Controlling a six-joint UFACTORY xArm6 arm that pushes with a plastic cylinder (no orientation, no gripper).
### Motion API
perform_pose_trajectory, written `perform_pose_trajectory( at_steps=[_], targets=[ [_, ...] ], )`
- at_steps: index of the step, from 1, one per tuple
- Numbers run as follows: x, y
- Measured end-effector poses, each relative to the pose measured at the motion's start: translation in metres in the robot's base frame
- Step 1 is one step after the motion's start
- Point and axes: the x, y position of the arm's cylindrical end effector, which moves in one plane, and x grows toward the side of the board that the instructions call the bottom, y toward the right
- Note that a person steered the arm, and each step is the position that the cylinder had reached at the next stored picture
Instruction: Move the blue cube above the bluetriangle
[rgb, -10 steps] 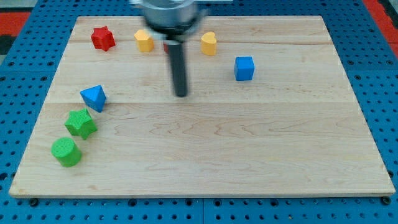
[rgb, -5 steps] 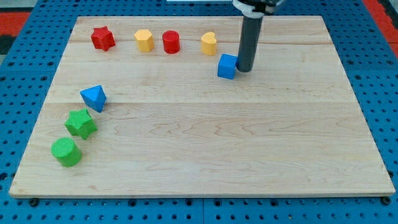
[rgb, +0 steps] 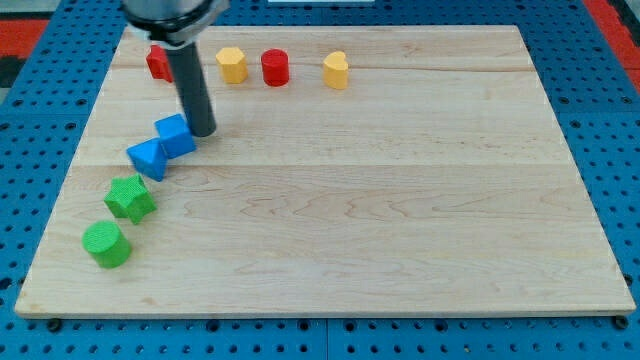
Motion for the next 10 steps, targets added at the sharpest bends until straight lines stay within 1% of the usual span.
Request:
perform_pose_trajectory(
  at_steps=[1,3,4,7,8,9,10],
  targets=[
    [0.028,0.000],
    [0.063,-0.004],
    [0.050,-0.013],
    [0.002,-0.017],
    [0.002,-0.024],
    [-0.002,-0.014],
    [-0.034,-0.001]
  ],
)
